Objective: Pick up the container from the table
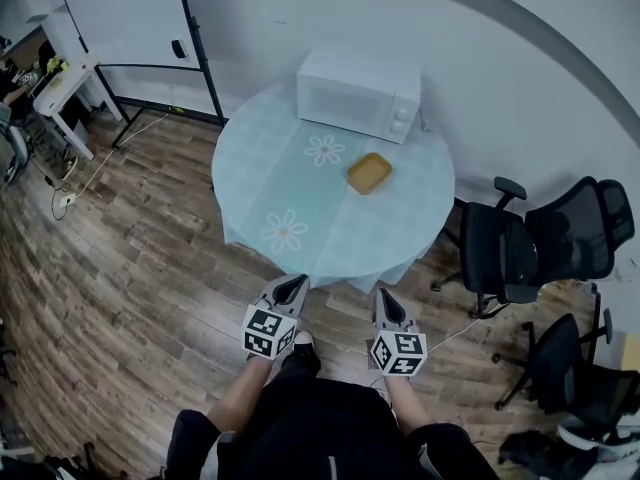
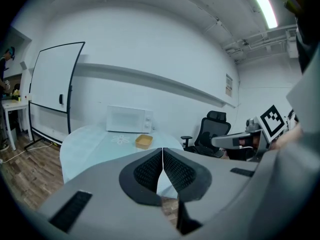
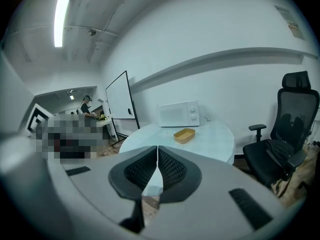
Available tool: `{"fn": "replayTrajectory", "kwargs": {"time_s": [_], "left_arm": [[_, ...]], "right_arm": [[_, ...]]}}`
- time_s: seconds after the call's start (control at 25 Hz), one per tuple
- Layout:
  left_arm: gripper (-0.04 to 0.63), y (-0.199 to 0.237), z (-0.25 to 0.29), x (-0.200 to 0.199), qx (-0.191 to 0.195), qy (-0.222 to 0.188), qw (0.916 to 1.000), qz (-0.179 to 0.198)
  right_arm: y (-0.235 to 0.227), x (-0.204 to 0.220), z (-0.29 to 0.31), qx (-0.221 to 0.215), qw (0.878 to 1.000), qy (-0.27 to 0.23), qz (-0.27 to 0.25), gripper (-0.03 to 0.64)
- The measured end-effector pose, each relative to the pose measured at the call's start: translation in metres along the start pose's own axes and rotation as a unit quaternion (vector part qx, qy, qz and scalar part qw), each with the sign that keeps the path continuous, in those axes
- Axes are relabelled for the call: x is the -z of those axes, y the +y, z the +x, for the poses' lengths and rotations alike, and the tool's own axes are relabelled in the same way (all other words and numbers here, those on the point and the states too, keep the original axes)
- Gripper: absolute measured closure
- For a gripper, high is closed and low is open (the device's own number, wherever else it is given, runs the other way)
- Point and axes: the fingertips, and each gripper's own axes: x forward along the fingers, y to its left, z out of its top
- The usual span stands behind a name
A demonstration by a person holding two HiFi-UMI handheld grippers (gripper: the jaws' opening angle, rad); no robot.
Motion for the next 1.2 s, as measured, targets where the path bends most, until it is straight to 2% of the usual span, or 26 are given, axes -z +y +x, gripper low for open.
{"fn": "replayTrajectory", "kwargs": {"time_s": [0.44,0.92,1.2], "left_arm": [[0.578,0.061,0.035,-0.015,0.033,0.004,0.9994,-0.006],[0.578,0.070,0.073,-0.032,0.064,0.006,0.9980,0.005],[0.578,0.081,0.098,-0.038,0.053,0.013,0.9985,0.011]], "right_arm": [[0.012,-0.015,0.058,0.030,1.000,0.008,0.001,0.592],[-0.002,-0.026,0.085,0.046,0.999,0.005,0.012,0.592],[-0.016,-0.036,0.132,0.026,1.000,0.004,0.016,0.592]]}}
